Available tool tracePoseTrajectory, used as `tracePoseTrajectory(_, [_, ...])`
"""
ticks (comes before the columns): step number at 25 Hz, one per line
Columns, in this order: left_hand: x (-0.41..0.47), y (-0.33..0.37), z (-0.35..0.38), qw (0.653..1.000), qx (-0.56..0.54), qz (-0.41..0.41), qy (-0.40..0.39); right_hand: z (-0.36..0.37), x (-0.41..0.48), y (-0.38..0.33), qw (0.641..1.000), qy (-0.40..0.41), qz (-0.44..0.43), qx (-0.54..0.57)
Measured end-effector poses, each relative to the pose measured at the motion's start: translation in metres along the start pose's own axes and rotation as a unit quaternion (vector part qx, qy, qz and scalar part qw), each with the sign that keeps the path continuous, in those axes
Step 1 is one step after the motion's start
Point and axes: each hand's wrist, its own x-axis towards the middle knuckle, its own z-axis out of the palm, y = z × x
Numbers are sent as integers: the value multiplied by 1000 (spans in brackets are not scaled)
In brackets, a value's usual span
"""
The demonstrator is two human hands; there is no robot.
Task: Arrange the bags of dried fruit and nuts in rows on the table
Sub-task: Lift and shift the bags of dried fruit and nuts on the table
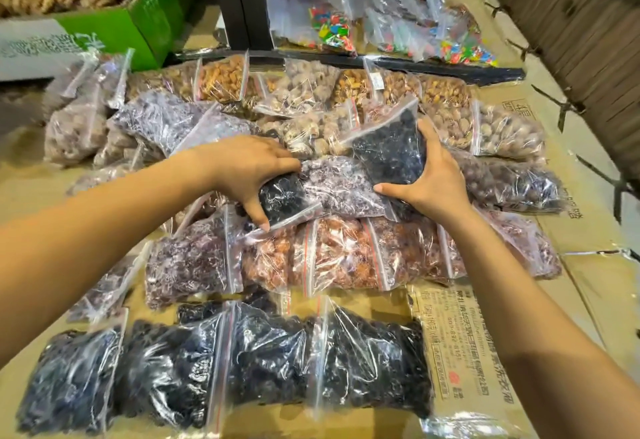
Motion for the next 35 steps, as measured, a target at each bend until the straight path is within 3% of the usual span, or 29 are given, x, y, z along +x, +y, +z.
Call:
tracePoseTrajectory(8, [8, -9, 9, 994, -100, -33, 1, 5, -4, -5, 996, 30, 62, 63])
tracePoseTrajectory(12, [-3, -4, 20, 980, -161, -98, 57, 10, -13, 2, 989, 67, 89, 102])
tracePoseTrajectory(14, [-16, 1, 23, 964, -186, -146, 123, 11, -18, 6, 982, 74, 98, 141])
tracePoseTrajectory(16, [-34, 14, 22, 902, -287, -230, 225, 10, -21, 9, 979, 87, 94, 157])
tracePoseTrajectory(19, [-57, 50, 10, 716, -473, -351, 375, 8, -25, 13, 975, 100, 79, 179])
tracePoseTrajectory(21, [-63, 79, 2, 633, -528, -395, 405, 2, -27, 16, 974, 81, 78, 195])
tracePoseTrajectory(25, [-71, 147, -22, 577, -548, -448, 407, -28, -36, 18, 965, 36, 29, 259])
tracePoseTrajectory(28, [-78, 200, -34, 500, -582, -475, 430, -65, -58, 19, 949, 26, -23, 313])
tracePoseTrajectory(32, [-75, 277, -42, 409, -567, -533, 477, -102, -107, 60, 934, -136, -106, 312])
tracePoseTrajectory(35, [-69, 325, -45, 389, -539, -569, 483, -83, -135, 97, 921, -273, -180, 211])
